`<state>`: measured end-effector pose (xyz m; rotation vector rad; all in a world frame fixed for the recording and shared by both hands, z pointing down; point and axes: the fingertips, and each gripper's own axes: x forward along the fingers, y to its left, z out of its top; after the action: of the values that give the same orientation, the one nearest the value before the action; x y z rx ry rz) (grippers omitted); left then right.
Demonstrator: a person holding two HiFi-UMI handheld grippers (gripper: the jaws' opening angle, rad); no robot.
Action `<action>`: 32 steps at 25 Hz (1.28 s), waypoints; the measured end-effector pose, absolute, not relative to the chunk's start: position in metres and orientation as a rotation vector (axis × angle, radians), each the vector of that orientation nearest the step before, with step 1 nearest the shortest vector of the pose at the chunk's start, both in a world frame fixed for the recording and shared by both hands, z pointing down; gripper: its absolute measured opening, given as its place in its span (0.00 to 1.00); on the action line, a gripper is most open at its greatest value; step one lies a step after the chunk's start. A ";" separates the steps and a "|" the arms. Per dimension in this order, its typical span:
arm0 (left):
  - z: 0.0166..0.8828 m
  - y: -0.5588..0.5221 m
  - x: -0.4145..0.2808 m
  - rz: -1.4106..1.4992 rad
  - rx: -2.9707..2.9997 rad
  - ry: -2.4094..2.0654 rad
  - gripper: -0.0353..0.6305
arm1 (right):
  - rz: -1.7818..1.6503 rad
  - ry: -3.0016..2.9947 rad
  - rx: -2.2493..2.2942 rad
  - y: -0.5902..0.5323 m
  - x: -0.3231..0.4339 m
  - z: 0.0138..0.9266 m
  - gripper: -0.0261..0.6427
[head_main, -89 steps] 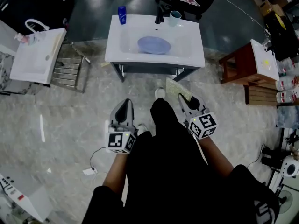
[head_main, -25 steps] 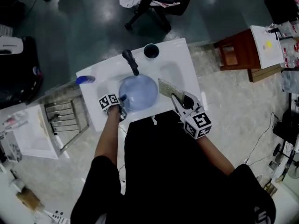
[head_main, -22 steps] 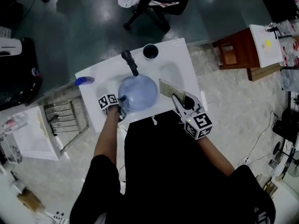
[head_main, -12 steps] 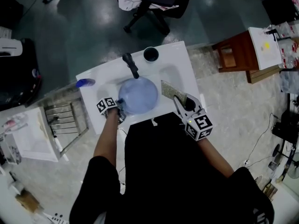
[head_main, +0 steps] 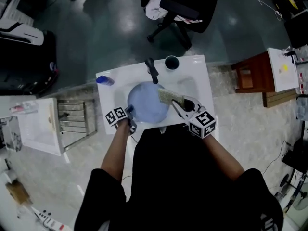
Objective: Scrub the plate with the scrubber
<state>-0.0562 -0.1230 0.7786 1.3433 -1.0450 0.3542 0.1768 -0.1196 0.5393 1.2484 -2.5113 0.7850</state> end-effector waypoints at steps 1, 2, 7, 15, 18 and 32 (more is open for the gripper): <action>0.769 -0.123 -0.060 0.334 1.350 -1.065 0.09 | 0.774 -2.538 1.195 -0.125 0.163 0.540 0.13; 0.760 -0.123 -0.065 0.313 1.355 -1.085 0.09 | 0.750 -2.564 1.142 -0.129 0.149 0.540 0.13; 0.724 -0.118 -0.075 0.253 1.413 -1.135 0.09 | 0.637 -2.654 0.871 -0.137 0.073 0.546 0.13; 0.682 -0.099 -0.071 0.165 1.463 -1.122 0.09 | 0.690 -2.692 0.645 -0.133 -0.006 0.570 0.13; 0.675 -0.091 -0.074 0.136 1.472 -1.118 0.09 | 0.723 -2.648 0.574 -0.128 -0.023 0.585 0.13; 0.647 -0.084 -0.093 0.060 1.532 -1.066 0.09 | 0.613 -2.620 0.487 -0.138 -0.047 0.601 0.14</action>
<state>-0.0934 -0.0837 0.6471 1.5317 -1.0664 0.0596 -0.0470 -0.1384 0.6010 0.4866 -2.6205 0.6132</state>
